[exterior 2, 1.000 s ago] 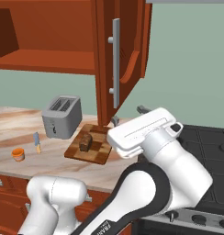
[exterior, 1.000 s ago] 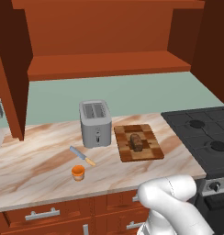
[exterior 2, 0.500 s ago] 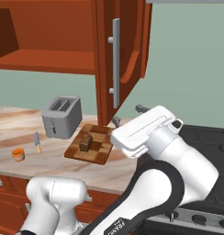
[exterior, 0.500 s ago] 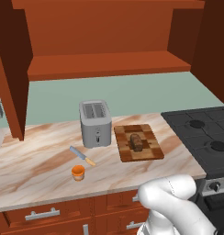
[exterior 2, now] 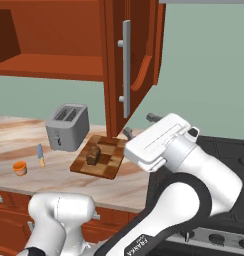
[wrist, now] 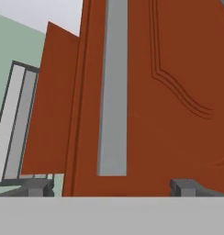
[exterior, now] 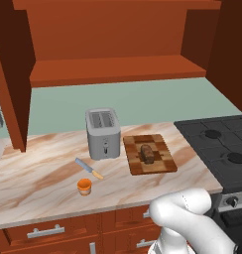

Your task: Pick the bread, place it on the cutting board, pick the jam, place it on the counter, and close the cabinet.

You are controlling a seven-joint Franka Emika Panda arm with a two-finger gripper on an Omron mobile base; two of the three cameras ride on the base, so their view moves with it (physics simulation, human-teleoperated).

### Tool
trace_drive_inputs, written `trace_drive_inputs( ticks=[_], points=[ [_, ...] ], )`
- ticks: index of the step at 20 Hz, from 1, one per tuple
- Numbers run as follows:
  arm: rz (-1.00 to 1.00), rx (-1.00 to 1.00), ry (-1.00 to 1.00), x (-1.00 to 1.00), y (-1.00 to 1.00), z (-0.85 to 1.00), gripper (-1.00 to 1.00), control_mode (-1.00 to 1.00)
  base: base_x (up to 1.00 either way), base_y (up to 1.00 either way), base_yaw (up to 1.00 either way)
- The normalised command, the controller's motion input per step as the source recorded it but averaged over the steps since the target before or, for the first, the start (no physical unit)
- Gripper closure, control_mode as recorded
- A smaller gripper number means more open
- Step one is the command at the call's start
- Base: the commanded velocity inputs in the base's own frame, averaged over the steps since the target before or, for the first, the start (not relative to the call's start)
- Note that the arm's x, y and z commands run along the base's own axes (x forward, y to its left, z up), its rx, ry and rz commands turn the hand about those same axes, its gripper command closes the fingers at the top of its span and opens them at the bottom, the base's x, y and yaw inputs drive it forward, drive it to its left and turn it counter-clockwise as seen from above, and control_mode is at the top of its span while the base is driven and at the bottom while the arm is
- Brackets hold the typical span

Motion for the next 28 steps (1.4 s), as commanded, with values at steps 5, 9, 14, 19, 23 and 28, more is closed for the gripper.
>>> trace_drive_inputs(
  ticks=[5, 9, 14, 19, 23, 28],
  points=[
    [0.06, 0.00, -0.01, 0.00, 0.00, 0.00, -1.00, -1.00, 0.00, 0.00, 0.00],
    [0.05, 0.00, -0.01, 0.01, 0.00, 0.04, -1.00, -1.00, 0.00, 0.00, 0.00],
    [0.04, 0.00, -0.01, 0.06, 0.00, 0.06, -1.00, -1.00, 0.00, 0.00, 0.00],
    [0.04, 0.00, 0.00, 0.07, 0.00, 0.06, -1.00, -1.00, 0.00, 0.00, 0.00],
    [0.05, 0.00, 0.00, 0.06, 0.00, 0.02, -1.00, -1.00, 0.00, 0.00, 0.00],
    [0.05, 0.00, 0.00, 0.03, 0.00, 0.01, -1.00, -1.00, 0.00, 0.00, 0.00]
  ],
)
